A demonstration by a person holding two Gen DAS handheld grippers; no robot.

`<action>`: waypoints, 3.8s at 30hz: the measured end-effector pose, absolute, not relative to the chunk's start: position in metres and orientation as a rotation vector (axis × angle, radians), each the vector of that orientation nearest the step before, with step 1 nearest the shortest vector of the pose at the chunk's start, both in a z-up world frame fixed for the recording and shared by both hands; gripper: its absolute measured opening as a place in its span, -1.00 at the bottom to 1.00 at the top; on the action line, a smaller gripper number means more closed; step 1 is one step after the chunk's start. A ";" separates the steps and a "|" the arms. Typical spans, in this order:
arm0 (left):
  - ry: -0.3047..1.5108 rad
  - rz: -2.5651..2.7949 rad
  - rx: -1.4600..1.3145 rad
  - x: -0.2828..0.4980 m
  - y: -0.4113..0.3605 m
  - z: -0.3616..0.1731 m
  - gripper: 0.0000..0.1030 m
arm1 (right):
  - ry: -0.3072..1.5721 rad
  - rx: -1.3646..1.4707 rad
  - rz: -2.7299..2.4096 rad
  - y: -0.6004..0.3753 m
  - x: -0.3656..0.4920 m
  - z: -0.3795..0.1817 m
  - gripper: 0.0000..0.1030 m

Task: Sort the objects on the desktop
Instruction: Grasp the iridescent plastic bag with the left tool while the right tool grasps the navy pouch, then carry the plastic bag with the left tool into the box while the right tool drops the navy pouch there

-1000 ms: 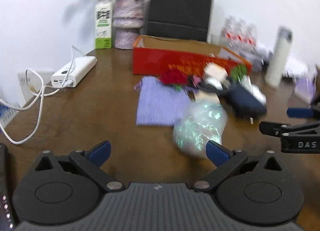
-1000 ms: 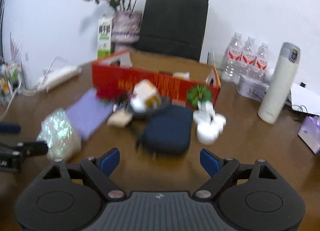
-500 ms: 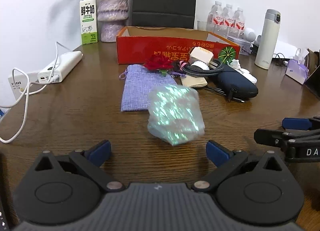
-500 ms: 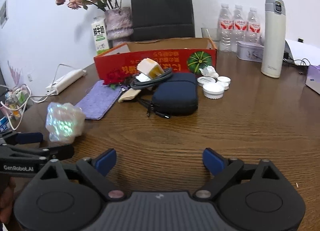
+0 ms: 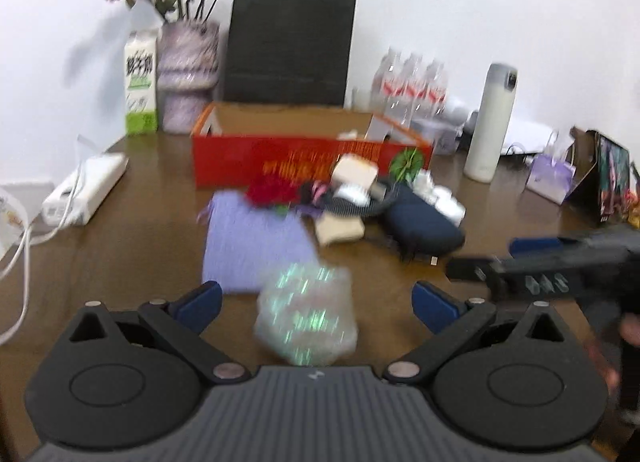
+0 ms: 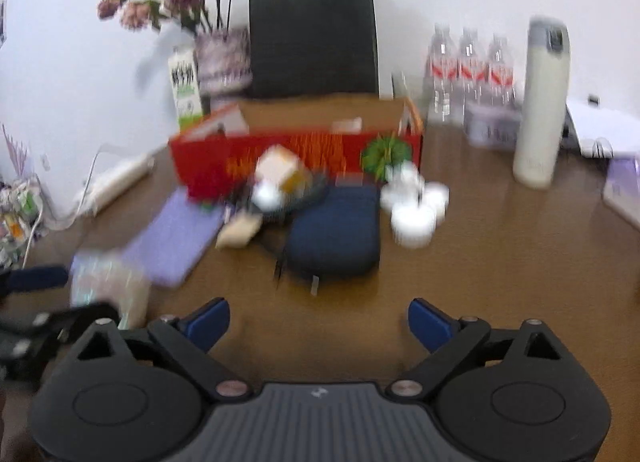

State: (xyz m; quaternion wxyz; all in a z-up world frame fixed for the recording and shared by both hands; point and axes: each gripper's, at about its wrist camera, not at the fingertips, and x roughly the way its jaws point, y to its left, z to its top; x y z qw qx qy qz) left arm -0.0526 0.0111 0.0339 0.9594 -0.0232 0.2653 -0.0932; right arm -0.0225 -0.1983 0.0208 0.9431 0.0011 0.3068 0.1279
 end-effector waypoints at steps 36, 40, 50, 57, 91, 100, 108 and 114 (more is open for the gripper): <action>0.620 -0.217 0.020 -0.059 0.001 0.013 0.39 | 0.726 0.054 0.162 -0.185 0.043 0.005 0.57; 0.641 -0.227 -0.012 -0.054 0.006 0.009 0.37 | 0.712 0.067 0.203 -0.201 0.037 0.006 0.22; 0.632 -0.261 0.012 -0.056 -0.001 0.011 0.41 | 0.780 -0.094 0.235 -0.229 -0.054 0.019 0.31; 0.643 -0.232 -0.012 -0.055 0.001 0.011 0.24 | 0.763 -0.103 0.207 -0.217 -0.042 0.015 0.54; 0.790 0.017 0.024 0.344 0.048 0.067 -0.12 | 0.785 -0.063 0.024 -0.181 0.361 0.053 0.19; 0.833 -0.038 0.005 0.336 0.052 0.071 0.43 | 0.790 -0.112 0.026 -0.174 0.357 0.058 0.31; 0.750 -0.030 -0.042 0.282 0.071 0.125 0.65 | 0.655 -0.027 0.110 -0.190 0.288 0.121 0.51; 0.613 -0.023 -0.052 0.190 0.078 0.137 0.83 | 0.569 0.059 0.231 -0.202 0.191 0.126 0.72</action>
